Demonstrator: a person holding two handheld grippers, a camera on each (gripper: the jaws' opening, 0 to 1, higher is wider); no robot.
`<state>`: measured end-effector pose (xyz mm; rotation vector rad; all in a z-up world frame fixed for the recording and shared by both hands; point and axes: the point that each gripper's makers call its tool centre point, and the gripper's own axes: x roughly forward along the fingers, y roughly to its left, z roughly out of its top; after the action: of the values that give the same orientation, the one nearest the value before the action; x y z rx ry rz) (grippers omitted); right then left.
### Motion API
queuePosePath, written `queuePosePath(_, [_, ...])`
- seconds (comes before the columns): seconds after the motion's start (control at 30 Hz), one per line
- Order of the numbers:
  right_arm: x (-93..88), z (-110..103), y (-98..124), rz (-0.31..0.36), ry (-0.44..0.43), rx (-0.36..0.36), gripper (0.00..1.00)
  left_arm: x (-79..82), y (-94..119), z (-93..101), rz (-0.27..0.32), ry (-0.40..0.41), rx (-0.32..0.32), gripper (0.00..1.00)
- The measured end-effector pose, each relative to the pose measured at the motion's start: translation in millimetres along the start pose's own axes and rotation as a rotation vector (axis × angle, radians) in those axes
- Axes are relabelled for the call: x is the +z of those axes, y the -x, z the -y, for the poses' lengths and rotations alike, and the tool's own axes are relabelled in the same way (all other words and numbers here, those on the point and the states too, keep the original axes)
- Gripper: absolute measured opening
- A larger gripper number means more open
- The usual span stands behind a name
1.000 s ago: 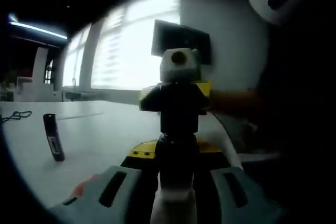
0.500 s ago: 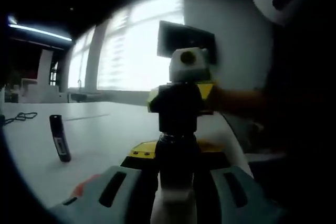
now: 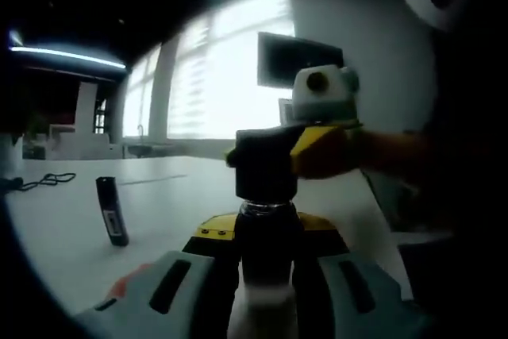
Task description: Pick up cosmetic bottle twist off cap place on table pick up cap screw tight cap place on table
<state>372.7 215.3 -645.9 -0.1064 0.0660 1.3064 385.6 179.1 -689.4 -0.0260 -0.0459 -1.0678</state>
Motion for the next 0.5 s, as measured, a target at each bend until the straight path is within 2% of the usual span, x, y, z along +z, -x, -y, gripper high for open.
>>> queuePosePath(0.37, [0.4,6.4,-2.3,0.041,-0.038,-0.195,0.14,0.1,0.6,-7.2,-0.001,-0.009,0.039,0.15])
queuePosePath(0.5, [0.5,7.6,-1.2,0.045,-0.054,-0.235,0.14,-0.1,0.0,-8.1,-0.002,-0.012,0.056,0.15])
